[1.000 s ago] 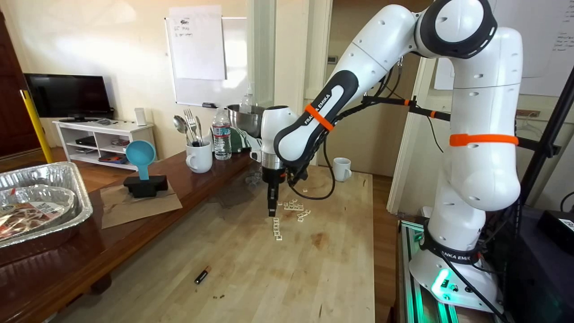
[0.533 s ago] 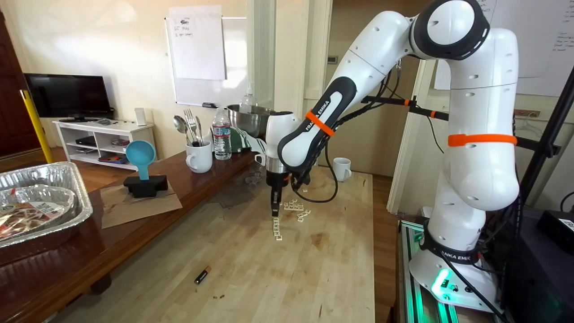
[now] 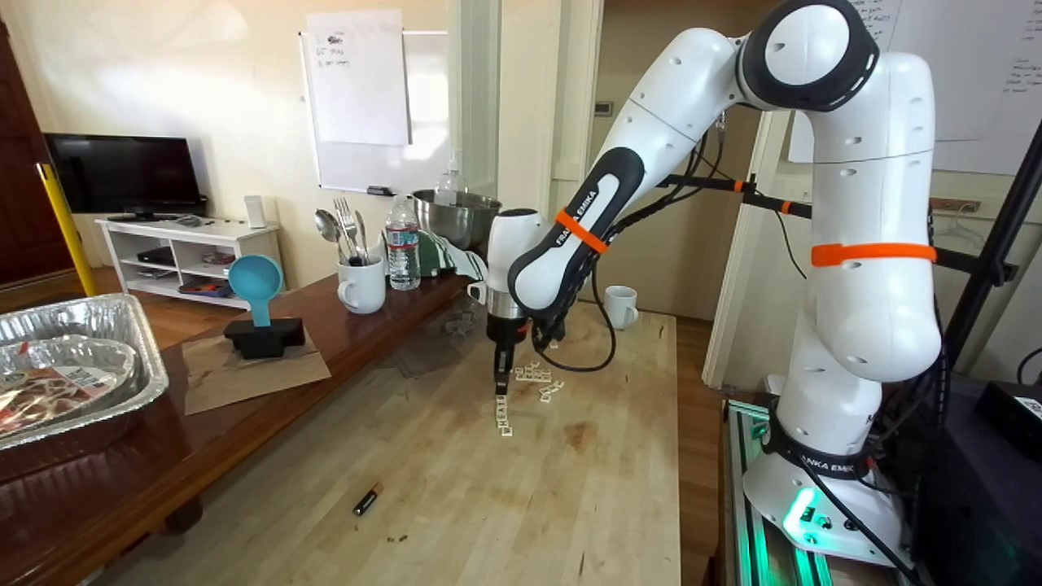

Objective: Create the word 'Wheat'.

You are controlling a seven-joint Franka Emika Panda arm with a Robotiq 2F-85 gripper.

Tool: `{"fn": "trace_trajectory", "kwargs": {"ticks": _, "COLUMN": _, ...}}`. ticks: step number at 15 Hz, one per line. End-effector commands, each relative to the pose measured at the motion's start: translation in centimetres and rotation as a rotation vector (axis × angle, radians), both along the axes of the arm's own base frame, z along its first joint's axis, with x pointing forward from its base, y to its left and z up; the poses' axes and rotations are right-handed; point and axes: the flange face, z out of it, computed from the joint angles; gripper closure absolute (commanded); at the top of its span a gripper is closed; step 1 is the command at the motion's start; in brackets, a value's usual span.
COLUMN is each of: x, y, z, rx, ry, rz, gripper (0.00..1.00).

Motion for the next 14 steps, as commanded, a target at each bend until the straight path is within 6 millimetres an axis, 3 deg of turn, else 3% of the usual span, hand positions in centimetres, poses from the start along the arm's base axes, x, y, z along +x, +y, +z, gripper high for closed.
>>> {"fn": "trace_trajectory", "kwargs": {"ticks": 1, "x": -0.1, "y": -0.1, "z": -1.0, "rx": 0.005, "ry": -0.019, "rz": -0.025, "gripper": 1.00}}
{"fn": "trace_trajectory", "kwargs": {"ticks": 9, "x": -0.6, "y": -0.4, "z": -2.2, "rx": -0.008, "ry": 0.002, "rz": -0.027, "gripper": 1.00}}
{"fn": "trace_trajectory", "kwargs": {"ticks": 14, "x": -1.6, "y": -3.0, "z": -2.3, "rx": -0.022, "ry": 0.006, "rz": -0.089, "gripper": 1.00}}
